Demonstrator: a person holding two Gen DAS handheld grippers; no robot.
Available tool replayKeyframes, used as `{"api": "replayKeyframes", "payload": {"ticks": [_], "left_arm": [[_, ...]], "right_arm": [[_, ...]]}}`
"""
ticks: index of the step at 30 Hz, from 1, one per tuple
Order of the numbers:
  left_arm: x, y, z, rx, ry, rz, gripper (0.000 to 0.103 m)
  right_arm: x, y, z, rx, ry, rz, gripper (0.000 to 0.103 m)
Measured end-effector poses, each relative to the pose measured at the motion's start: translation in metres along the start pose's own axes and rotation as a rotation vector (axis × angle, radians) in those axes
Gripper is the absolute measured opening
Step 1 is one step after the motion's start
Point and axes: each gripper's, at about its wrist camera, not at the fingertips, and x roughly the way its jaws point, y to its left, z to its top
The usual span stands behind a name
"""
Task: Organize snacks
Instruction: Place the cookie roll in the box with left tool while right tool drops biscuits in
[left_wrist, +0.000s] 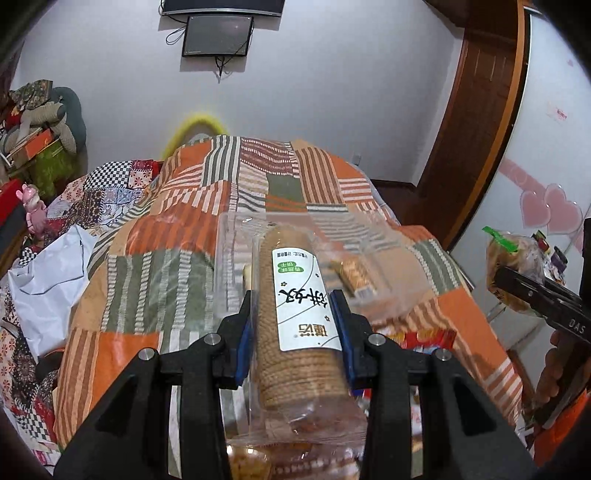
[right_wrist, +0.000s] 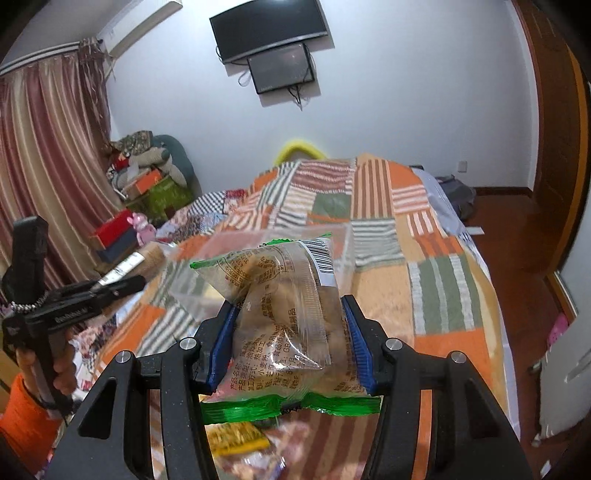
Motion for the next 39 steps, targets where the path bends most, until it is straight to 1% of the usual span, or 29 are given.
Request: {"api": "replayKeyframes", "payload": {"ticks": [5, 11, 14, 19, 25, 30, 33, 34, 38, 39], "left_arm": [[0.015, -0.002, 0.016, -0.014, -0.004, -0.014, 0.038], [0.039, -0.002, 0.029, -0.013, 0.011, -0.012, 0.038], [0.054, -0.003, 0.034, -0.013, 0.031, -0.008, 0.038], [0.081, -0.002, 0.04, -0.029, 0.075, -0.023, 0.038], [0.113, -0.006, 0.047, -0.024, 0.125, -0.039, 0.038], [0.138, -0.007, 0.047, -0.009, 0.177, -0.036, 0.038], [0.15, -0.008, 0.045, -0.004, 0.219, -0.069, 0.038], [0.154, -0.007, 0.043, -0.003, 0.228, -0.055, 0.038], [0.163, -0.004, 0.038, -0.015, 0.266, -0.064, 0.039], [0.165, -0.004, 0.037, -0.017, 0.275, -0.062, 0.039]], "right_arm": [[0.015, 0.005, 0.014, -0.018, -0.017, 0.003, 0.051], [0.045, 0.003, 0.024, -0.026, 0.018, 0.005, 0.051], [0.067, 0.001, 0.026, -0.04, 0.064, -0.012, 0.051], [0.095, -0.003, 0.028, -0.051, 0.139, -0.026, 0.051], [0.123, -0.004, 0.028, -0.051, 0.233, -0.012, 0.051], [0.145, -0.002, 0.027, -0.059, 0.31, 0.004, 0.051], [0.154, 0.001, 0.024, -0.086, 0.361, 0.018, 0.051], [0.156, 0.002, 0.023, -0.093, 0.373, 0.016, 0.051], [0.162, 0.0, 0.017, -0.118, 0.411, 0.013, 0.052], [0.162, 0.0, 0.017, -0.128, 0.411, 0.007, 0.053]]}}
